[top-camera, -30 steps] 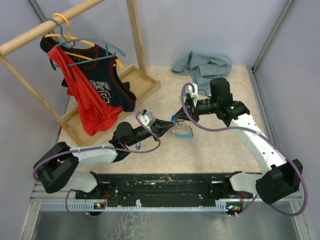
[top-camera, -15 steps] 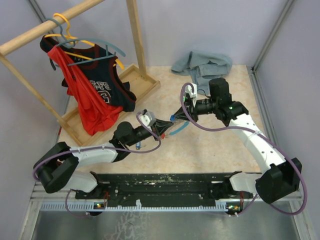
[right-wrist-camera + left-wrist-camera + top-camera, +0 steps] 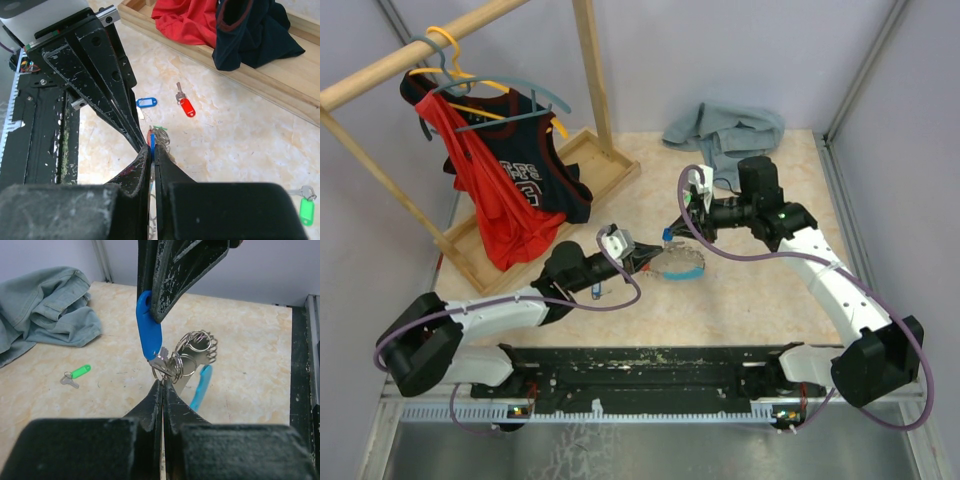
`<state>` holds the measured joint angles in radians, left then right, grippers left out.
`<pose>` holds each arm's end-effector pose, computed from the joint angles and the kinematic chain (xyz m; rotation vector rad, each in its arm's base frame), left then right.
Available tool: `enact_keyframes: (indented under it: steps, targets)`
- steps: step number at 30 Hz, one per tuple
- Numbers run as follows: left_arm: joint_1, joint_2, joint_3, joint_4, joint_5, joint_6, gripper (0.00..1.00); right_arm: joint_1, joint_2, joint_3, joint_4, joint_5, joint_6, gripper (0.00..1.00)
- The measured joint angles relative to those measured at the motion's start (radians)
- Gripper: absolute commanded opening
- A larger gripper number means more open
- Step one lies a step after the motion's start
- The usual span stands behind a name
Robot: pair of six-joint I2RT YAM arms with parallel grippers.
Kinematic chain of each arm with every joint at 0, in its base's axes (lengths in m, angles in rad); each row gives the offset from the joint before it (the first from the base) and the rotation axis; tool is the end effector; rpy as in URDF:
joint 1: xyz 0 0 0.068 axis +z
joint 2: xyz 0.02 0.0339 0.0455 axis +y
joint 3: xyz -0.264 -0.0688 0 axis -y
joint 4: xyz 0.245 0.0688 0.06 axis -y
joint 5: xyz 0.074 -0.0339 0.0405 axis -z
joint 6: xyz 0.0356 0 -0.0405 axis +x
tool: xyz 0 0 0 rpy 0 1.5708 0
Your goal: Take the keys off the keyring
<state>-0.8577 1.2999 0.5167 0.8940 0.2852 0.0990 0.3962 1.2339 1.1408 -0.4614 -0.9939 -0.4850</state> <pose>0.1709 -0.2129 0.2495 0.9039 1.2205 -0.8205 0.2299 0.1285 0.3504 -1.3311 1.4757 0.9838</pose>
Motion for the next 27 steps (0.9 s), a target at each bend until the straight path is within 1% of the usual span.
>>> enact_keyframes:
  steps: [5, 8, 10, 11, 15, 20, 23, 27]
  targets:
    - [0.0, -0.007, 0.021, -0.065, 0.023, 0.031, 0.0, 0.0, 0.0, 0.0, -0.002, 0.017, 0.0, 0.0]
    - [0.0, -0.007, 0.024, -0.076, 0.025, 0.037, 0.01, 0.0, 0.001, 0.0, -0.003, 0.021, 0.0, 0.0]
    - [0.0, -0.007, 0.024, -0.075, 0.018, 0.037, 0.14, -0.001, 0.005, 0.003, -0.005, 0.021, 0.0, 0.0]
    - [0.0, -0.007, 0.024, -0.072, 0.014, 0.037, 0.17, -0.001, 0.006, 0.005, -0.004, 0.019, 0.0, 0.0]
    - [0.0, -0.006, 0.024, -0.047, 0.002, 0.042, 0.22, -0.002, 0.006, 0.007, -0.005, 0.0, 0.0, 0.0]
    - [0.001, 0.018, 0.024, -0.004, 0.003, 0.085, 0.27, -0.002, 0.006, 0.015, -0.013, -0.024, 0.001, 0.0]
    - [0.002, 0.032, 0.023, 0.01, 0.012, 0.118, 0.33, -0.002, 0.006, 0.027, -0.021, -0.032, 0.001, 0.0]
    - [0.014, 0.031, 0.006, 0.051, 0.061, 0.146, 0.41, -0.002, 0.006, 0.038, -0.027, -0.04, 0.005, 0.0]
